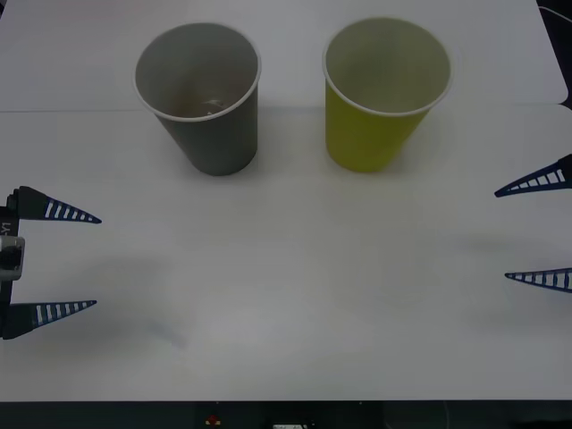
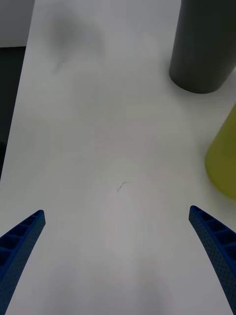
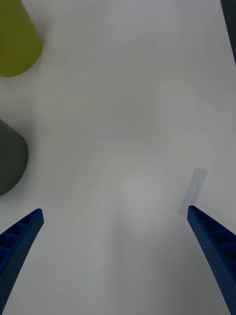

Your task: Put the can into the green bin and the plastic bottle into the gray bin

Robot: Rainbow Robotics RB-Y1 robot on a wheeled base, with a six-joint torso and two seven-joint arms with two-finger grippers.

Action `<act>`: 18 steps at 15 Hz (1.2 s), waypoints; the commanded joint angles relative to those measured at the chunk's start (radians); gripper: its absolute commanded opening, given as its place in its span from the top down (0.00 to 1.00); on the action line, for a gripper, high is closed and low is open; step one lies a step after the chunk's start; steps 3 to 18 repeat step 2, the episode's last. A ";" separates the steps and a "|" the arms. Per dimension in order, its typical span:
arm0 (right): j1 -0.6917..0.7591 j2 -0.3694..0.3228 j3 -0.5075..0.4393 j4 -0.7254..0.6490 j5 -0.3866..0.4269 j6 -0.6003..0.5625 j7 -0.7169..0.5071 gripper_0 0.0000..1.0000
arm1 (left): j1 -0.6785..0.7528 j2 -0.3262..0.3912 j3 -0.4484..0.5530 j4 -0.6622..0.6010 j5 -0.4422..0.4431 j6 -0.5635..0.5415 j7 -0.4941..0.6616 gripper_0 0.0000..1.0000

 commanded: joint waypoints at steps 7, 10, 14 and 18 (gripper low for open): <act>0.002 0.000 0.002 0.000 -0.004 0.000 -0.002 0.00 | 0.000 0.000 0.000 0.000 0.000 0.000 0.000 0.00; 0.002 0.000 0.002 0.000 -0.004 0.000 -0.002 0.00 | 0.000 0.000 0.000 0.000 0.000 0.000 0.000 0.00; 0.002 0.000 0.002 0.000 -0.004 0.000 -0.002 0.00 | 0.000 0.000 0.000 0.000 0.000 0.000 0.000 0.00; 0.002 0.000 0.002 0.000 -0.004 0.000 -0.002 0.00 | 0.000 0.000 0.000 0.000 0.000 0.000 0.000 0.00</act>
